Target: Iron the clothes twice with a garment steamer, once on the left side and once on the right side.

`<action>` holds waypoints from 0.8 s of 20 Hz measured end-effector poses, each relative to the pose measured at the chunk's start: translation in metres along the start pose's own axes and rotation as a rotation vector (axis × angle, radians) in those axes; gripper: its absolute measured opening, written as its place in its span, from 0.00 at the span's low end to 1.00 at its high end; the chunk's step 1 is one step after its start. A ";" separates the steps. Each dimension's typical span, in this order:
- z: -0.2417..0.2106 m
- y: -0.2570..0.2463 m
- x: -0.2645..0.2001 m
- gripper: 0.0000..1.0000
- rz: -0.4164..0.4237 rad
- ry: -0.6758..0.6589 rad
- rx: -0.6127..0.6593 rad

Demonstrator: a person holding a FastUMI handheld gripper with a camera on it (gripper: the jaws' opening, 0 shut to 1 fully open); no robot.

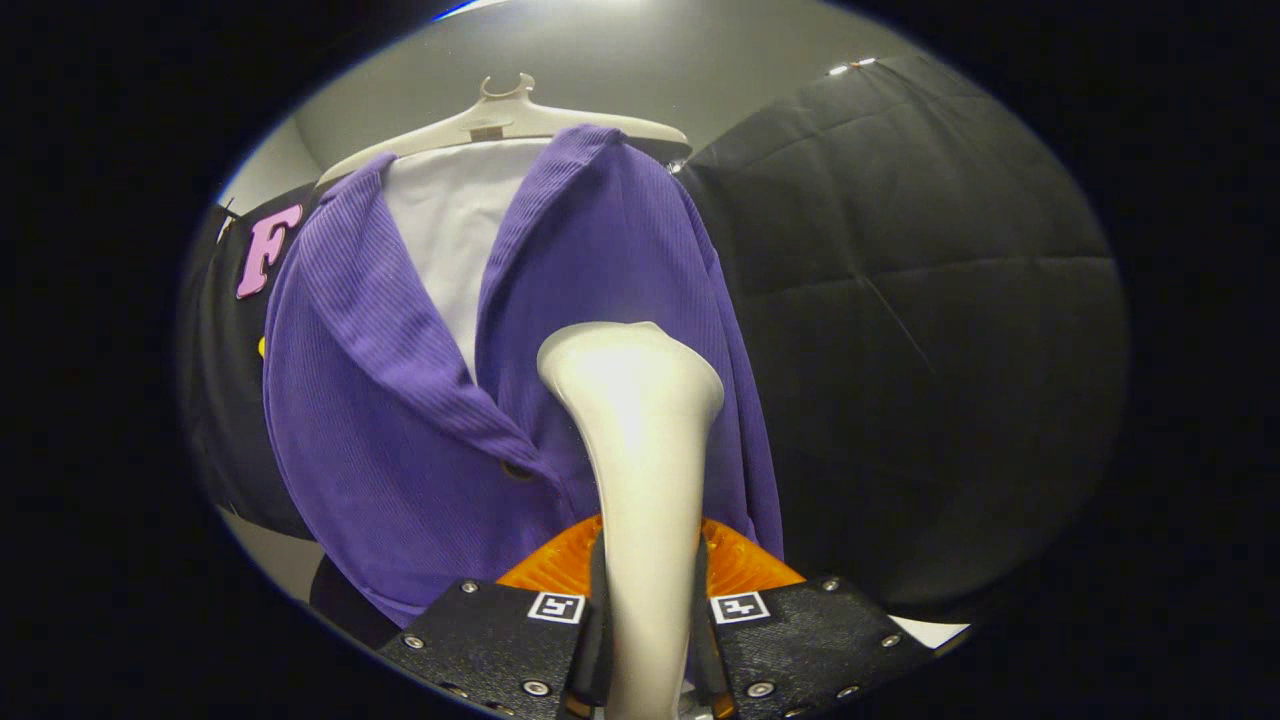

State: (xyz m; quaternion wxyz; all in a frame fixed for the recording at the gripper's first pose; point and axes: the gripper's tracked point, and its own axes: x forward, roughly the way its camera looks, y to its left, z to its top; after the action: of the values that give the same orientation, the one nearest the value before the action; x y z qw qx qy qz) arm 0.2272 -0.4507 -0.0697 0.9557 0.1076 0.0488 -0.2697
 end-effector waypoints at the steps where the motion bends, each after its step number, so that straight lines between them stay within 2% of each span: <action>1: -0.014 -0.003 -0.001 0.31 -0.002 0.024 -0.007; 7: -0.075 -0.018 -0.009 0.32 -0.023 0.132 -0.016; 16: -0.117 -0.021 -0.007 0.31 -0.032 0.243 -0.037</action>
State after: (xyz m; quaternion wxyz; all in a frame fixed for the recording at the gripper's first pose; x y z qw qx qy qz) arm 0.2061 -0.4373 -0.1858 0.9402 0.1208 0.1708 -0.2689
